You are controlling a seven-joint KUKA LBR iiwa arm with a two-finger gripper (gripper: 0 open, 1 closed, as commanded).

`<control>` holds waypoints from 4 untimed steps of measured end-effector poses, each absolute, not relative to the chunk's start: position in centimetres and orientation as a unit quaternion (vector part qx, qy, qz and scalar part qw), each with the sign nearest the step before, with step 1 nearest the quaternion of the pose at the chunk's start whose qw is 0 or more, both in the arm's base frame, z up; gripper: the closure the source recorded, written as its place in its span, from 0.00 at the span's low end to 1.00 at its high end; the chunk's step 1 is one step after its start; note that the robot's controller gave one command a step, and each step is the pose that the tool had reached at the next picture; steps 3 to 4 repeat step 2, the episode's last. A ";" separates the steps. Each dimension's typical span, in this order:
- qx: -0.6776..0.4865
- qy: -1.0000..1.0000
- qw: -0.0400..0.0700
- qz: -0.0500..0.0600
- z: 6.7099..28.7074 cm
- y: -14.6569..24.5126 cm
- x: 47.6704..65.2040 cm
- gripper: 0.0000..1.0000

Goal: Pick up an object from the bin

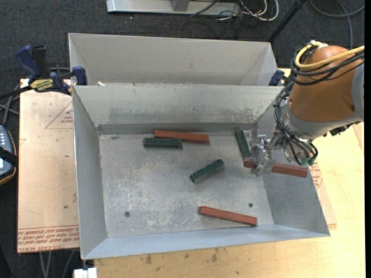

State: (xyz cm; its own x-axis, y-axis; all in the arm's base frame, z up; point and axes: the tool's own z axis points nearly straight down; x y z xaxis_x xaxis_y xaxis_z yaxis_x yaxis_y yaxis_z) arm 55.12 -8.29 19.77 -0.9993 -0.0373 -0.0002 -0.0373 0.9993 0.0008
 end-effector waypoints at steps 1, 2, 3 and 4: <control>-0.027 1.000 0.004 0.000 21.8 -8.9 53.8 1.00; -0.091 0.996 -0.002 0.001 25.9 -8.4 53.7 1.00; -0.091 0.996 -0.002 0.001 25.9 -8.4 53.7 1.00; -0.091 0.996 -0.002 0.001 25.9 -8.4 53.7 1.00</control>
Offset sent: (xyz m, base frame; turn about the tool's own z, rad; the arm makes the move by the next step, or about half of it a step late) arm -0.0033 0.0081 0.1463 -0.3744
